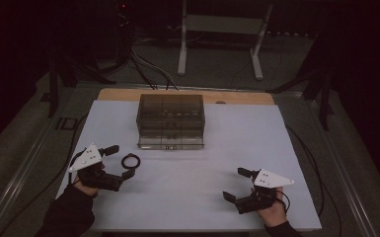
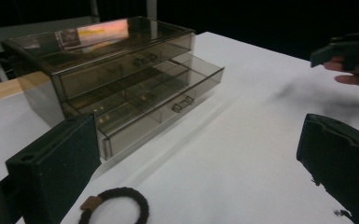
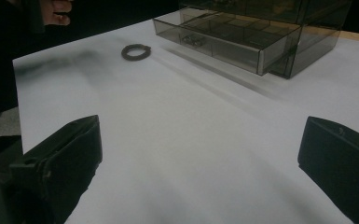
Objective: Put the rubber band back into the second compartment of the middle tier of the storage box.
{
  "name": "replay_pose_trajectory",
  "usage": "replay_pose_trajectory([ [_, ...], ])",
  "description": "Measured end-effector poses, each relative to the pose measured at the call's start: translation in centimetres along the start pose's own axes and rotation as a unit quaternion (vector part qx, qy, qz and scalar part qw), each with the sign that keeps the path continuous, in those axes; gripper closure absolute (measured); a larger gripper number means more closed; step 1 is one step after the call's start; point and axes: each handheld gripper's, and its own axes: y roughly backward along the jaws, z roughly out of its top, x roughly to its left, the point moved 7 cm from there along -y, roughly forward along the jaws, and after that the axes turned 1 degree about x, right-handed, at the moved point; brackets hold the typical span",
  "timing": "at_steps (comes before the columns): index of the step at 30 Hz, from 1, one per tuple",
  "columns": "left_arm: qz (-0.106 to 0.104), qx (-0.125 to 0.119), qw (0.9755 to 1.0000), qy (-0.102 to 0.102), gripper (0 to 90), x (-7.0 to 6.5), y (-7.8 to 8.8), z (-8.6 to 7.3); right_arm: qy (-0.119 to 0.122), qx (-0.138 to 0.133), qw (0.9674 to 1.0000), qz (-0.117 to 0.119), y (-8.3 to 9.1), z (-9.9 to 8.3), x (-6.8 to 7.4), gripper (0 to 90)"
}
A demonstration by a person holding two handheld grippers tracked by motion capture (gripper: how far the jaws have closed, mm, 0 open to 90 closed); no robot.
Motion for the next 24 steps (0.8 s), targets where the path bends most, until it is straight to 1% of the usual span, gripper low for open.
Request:
replay_pose_trajectory([
  [2, 0.004, 0.0, 1.0, 0.008, 0.2, 0.5, -0.1, -0.1, -0.002, -0.001, 1.0, 0.0, 0.0, 0.0, 0.0, 0.0],
  [3, 0.004, 0.0, 1.0, 0.008, 0.3, 0.5, -0.1, -0.1, -0.003, 0.0, 1.0, 0.0, 0.0, 0.0, 0.0, 0.0],
  [4, 0.006, -0.003, 0.9999, 0.015, 0.3, 0.9, -0.2, -0.2, -0.002, 0.001, 1.0, -0.001, 0.0, 0.0, 0.0, 0.0],
  [5, 0.006, -0.002, 0.9998, 0.017, 0.3, 1.0, -0.3, -0.2, -0.001, 0.001, 1.0, -0.001, 0.0, 0.0, 0.0, 0.0],
  [7, 0.014, 0.001, 0.9998, 0.015, 0.3, 1.5, -0.4, -0.3, -0.001, 0.001, 1.0, -0.001, 0.0, 0.0, 0.0, 0.0],
  [8, 0.014, 0.001, 0.9998, 0.015, 0.3, 1.5, -0.4, -0.3, -0.001, 0.001, 1.0, -0.001, 0.0, 0.0, 0.0, 0.0],
  [9, 0.015, 0.0, 0.9996, 0.022, 0.3, 1.8, -0.6, -0.4, -0.002, 0.001, 1.0, -0.001, 0.0, 0.0, -0.1, 0.0],
  [11, 0.019, 0.005, 0.9996, 0.021, 0.3, 2.1, -0.8, -0.6, 0.0, 0.001, 1.0, -0.001, 0.0, 0.0, 0.0, 0.0],
  [13, 0.021, 0.008, 0.9994, 0.025, 0.3, 2.5, -1.0, -0.8, -0.001, 0.001, 1.0, -0.001, 0.0, 0.0, -0.1, 0.0],
  [15, 0.024, 0.007, 0.9993, 0.028, 0.3, 2.8, -1.1, -0.8, -0.003, 0.001, 1.0, 0.0, 0.0, 0.0, 0.0, 0.0],
  [18, 0.03, 0.015, 0.9989, 0.031, 0.3, 3.3, -1.4, -1.1, 0.0, 0.002, 1.0, -0.001, 0.0, 0.0, 0.0, 0.0],
  [20, 0.031, 0.019, 0.9986, 0.038, 0.3, 3.5, -1.7, -1.3, -0.001, 0.002, 1.0, 0.0, 0.0, -0.1, 0.0, 0.0],
  [21, 0.032, 0.024, 0.9985, 0.037, 0.3, 3.7, -1.8, -1.5, 0.0, 0.003, 1.0, 0.0, 0.0, -0.1, 0.0, 0.0],
  [23, 0.043, 0.035, 0.9978, 0.036, 0.3, 4.1, -2.0, -1.9, 0.002, 0.003, 1.0, 0.0, 0.0, -0.1, 0.0, 0.0],
  [24, 0.045, 0.038, 0.9975, 0.039, 0.8, 4.2, -2.1, -2.1, 0.002, 0.003, 1.0, 0.0, 0.0, -0.1, 0.0, 0.0],
])
